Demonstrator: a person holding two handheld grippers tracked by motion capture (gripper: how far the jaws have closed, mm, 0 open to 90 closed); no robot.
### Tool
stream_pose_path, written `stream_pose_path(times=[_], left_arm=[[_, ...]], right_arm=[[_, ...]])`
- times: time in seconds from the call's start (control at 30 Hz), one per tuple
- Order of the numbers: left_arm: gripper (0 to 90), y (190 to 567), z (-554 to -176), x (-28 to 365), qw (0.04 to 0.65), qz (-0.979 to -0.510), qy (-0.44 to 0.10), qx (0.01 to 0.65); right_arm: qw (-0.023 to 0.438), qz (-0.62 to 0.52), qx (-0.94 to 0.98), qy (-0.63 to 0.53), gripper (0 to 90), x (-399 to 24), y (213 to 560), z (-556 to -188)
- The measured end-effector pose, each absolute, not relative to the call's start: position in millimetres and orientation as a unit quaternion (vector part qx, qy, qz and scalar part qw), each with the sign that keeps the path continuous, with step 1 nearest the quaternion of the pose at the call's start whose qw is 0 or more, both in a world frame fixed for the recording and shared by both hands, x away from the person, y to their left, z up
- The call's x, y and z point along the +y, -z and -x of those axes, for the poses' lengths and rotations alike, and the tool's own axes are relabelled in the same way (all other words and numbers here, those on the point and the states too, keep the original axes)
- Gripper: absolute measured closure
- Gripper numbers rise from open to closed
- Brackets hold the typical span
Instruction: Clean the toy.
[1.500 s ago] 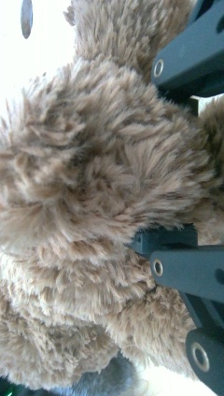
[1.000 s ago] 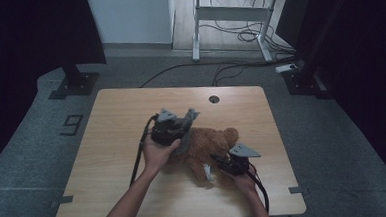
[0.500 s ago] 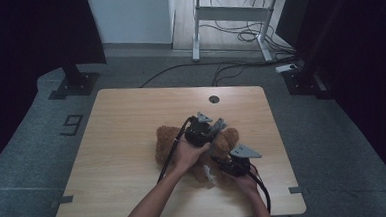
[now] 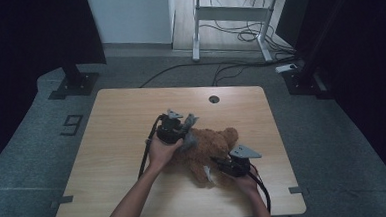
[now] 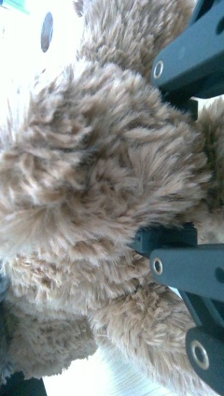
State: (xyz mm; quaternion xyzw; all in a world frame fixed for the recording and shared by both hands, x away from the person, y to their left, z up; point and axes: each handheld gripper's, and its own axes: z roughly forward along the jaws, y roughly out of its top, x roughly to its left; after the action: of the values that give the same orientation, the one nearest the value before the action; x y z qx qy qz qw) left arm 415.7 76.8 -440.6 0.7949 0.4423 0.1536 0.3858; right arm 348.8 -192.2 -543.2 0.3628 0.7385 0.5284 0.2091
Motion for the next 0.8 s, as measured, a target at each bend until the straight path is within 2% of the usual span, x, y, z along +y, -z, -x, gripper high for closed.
stream_pose_path(times=[0.3,0.5,0.57,0.67,0.8], left_arm=[[77.2,458.1,-404.7,148.9,0.392,-0.761,-0.154,0.494],[77.6,503.1,-398.7,168.2,0.356,-0.768,-0.121,0.518],[77.7,511.2,-397.3,170.5,0.366,-0.761,-0.104,0.525],[77.6,500.5,-399.3,173.4,0.376,-0.756,-0.107,0.526],[77.5,461.3,-401.2,170.4,0.402,-0.751,-0.137,0.506]], right_arm=[[0.207,-0.365,0.737,-0.53,52.6,-191.8,543.7,-348.5],[0.202,-0.371,0.733,-0.533,52.6,-192.3,544.4,-349.5],[0.202,-0.37,0.734,-0.532,52.6,-192.6,544.3,-349.7],[0.2,-0.371,0.733,-0.534,52.6,-193.0,544.5,-350.4],[0.199,-0.372,0.732,-0.534,52.6,-193.7,544.5,-351.0]])
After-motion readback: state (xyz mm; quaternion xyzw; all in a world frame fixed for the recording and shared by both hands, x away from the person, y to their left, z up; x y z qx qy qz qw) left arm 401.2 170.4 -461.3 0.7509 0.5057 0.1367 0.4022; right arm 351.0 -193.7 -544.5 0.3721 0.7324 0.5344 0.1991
